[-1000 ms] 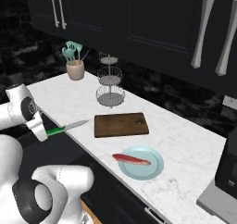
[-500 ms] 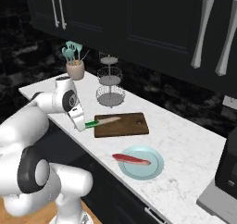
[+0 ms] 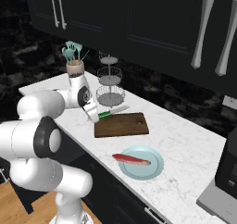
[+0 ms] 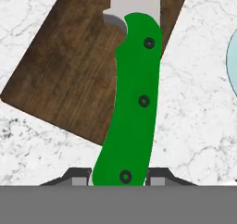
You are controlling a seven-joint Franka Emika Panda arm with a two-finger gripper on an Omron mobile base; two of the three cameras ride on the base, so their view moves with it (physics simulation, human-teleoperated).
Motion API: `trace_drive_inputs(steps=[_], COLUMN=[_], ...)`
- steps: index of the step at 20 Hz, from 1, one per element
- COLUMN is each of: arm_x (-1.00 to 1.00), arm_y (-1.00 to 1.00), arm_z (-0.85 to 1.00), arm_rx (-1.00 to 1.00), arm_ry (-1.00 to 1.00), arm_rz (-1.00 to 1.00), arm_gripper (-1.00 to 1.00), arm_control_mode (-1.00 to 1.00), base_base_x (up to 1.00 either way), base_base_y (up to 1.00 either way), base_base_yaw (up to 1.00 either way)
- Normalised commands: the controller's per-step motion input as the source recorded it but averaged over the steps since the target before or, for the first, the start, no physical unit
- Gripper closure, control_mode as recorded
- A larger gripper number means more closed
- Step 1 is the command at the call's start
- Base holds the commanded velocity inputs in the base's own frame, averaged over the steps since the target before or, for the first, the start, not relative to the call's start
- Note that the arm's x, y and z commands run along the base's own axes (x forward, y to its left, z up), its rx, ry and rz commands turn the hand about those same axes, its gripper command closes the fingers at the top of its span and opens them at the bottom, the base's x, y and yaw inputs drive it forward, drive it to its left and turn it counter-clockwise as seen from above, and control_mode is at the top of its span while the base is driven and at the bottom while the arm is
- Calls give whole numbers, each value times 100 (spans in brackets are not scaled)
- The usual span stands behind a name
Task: Pick up the knife from the drawer and place it on the cutting board. Then place the meat from the plate to the cutting board.
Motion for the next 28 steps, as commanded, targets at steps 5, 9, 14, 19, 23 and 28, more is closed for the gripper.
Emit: trace_drive_inputs(steps=[5, 9, 14, 19, 23, 28], arm_x=[43, 28, 39, 41, 23, 21], arm_y=[-29, -13, 0, 0, 0, 0], arm_z=[-42, -43, -6, 0, -1, 1], arm_rx=[-1, 0, 0, 1, 7, 4], arm_ry=[-11, -1, -2, 0, 0, 0], arm_rz=[-3, -10, -12, -9, -8, -6], arm_gripper=[100, 100, 100, 100, -100, -100], arm_control_mode=[-100, -100, -100, -100, -100, -100], base_base_x=[0, 0, 0, 0, 0, 0], base_base_y=[0, 0, 0, 0, 0, 0], base_base_yaw=[0, 0, 0, 0, 0, 0])
